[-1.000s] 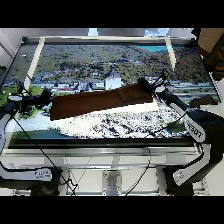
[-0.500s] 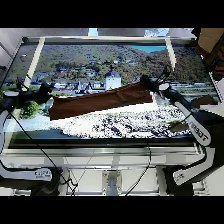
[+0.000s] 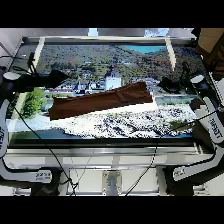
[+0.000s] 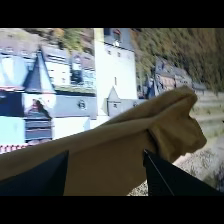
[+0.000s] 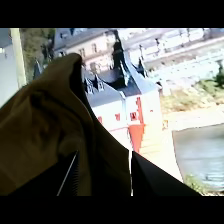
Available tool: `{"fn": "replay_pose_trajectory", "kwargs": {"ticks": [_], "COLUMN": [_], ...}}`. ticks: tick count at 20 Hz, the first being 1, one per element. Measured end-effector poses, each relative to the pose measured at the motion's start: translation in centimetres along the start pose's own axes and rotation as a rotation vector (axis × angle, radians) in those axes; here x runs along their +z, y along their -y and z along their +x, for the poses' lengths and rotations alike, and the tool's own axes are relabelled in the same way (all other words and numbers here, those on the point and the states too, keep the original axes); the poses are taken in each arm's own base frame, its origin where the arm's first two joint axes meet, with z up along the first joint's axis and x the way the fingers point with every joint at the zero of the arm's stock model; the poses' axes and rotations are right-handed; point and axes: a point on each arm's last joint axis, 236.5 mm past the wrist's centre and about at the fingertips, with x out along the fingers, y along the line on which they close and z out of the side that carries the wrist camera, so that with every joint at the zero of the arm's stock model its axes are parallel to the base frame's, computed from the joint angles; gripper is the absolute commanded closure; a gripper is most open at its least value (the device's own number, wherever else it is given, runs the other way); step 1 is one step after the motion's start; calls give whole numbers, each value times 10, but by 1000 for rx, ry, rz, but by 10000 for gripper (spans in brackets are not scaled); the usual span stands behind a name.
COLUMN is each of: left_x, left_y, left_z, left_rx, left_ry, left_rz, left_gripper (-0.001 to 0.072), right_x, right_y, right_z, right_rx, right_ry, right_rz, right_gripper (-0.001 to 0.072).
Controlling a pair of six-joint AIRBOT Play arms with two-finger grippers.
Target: Fold the shirts.
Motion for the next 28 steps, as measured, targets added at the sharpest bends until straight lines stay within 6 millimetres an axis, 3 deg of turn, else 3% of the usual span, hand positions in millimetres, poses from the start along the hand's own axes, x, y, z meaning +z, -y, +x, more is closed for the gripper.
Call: {"fn": "replay_pose_trajectory", "kwargs": {"ticks": [2,5,10,12,14,15,17,18,19,20,25,27,28], "left_x": [-9,-23,-35,-38,-43,-45,-50,-51,-54,-56,-80,-92,-99], "left_y": [17,36,49,49,47,45,43,43,43,42,43,41,40], "left_z": [12,27,37,39,41,43,48,51,54,58,88,107,118], "left_rx": [-17,-29,-39,-30,-11,2,26,34,40,46,56,68,76], "left_ry": [-33,-75,-110,-121,-139,-145,-159,-162,-168,-174,-225,-242,-251], "left_rz": [44,95,132,147,172,187,205,212,218,219,176,145,128], "left_gripper": [208,209,210,287,362,362,363,399,506,557,602,698,698], "right_x": [-21,-47,-75,-82,-82,-80,-75,-69,-64,-59,-29,-22,-20], "right_y": [11,10,-37,-58,-80,-89,-105,-113,-120,-128,-163,-171,-176], "right_z": [13,41,76,84,88,90,92,91,88,83,31,5,-9], "right_rx": [37,124,307,348,385,398,415,429,440,454,530,544,553], "right_ry": [-91,-187,-261,-274,-272,-264,-242,-225,-214,-203,-149,-141,-139], "right_rz": [31,82,95,54,7,-13,-64,-85,-106,-129,-209,-228,-233], "right_gripper": [333,332,335,350,558,687,683,683,683,684,684,684,684]}}
